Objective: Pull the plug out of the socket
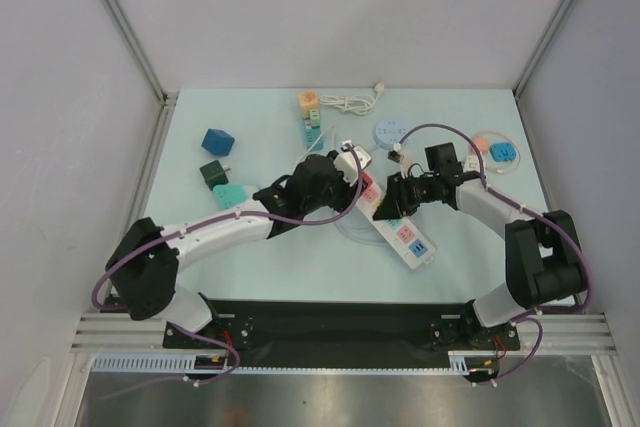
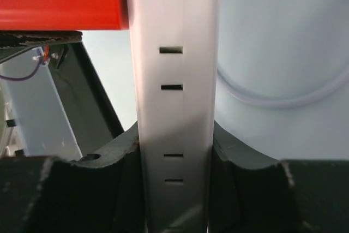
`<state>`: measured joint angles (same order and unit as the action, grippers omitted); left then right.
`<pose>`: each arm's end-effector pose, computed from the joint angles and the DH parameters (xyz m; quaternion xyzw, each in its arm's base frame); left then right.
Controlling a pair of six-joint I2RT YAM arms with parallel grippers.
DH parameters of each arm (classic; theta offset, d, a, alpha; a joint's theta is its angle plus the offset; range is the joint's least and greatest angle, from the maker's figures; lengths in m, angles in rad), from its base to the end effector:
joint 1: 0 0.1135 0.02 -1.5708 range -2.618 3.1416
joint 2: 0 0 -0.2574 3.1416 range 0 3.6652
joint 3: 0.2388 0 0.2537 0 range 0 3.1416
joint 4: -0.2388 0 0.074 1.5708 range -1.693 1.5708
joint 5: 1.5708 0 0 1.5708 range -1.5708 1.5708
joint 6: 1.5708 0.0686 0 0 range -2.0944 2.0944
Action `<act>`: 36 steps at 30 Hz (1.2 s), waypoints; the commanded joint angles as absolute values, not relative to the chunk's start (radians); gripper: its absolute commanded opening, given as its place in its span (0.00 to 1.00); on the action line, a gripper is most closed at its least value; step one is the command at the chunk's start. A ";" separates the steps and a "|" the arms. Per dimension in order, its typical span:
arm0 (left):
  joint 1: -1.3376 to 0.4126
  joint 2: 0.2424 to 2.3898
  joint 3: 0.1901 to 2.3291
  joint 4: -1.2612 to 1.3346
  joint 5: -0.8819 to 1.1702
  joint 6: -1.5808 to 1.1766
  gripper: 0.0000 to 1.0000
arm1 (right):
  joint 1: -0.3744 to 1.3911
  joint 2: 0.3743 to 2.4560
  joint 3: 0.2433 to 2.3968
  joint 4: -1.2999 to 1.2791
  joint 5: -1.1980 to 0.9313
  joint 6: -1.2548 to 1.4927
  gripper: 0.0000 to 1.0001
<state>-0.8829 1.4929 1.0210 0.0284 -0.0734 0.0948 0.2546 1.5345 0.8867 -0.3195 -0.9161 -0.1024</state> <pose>0.2423 -0.2869 0.2504 0.3794 0.7550 -0.1764 0.5049 0.2855 0.1305 0.1745 -0.2814 0.8195 0.4413 0.2337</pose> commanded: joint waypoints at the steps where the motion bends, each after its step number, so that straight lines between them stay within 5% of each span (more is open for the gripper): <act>1: -0.891 1.392 1.031 0.176 -0.081 0.048 0.00 | 0.244 1.451 0.884 -0.226 -0.656 -0.013 0.00; 20: -0.850 1.026 0.666 0.273 -0.328 -0.132 0.00 | 0.164 1.404 0.861 -0.189 -0.655 0.028 0.00; 30: -0.303 1.089 0.525 0.415 -0.164 -0.604 0.00 | 0.146 1.356 0.845 -0.175 -0.719 0.002 0.00; 36: -0.173 1.369 0.723 0.376 -0.092 -0.680 0.00 | 0.140 1.341 0.845 -0.175 -0.738 0.003 0.00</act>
<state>-0.2050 1.2968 0.5976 0.3115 -0.1608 -0.5835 0.1459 1.3914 0.8322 -0.2478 -0.6876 0.0086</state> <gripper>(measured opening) 0.652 0.394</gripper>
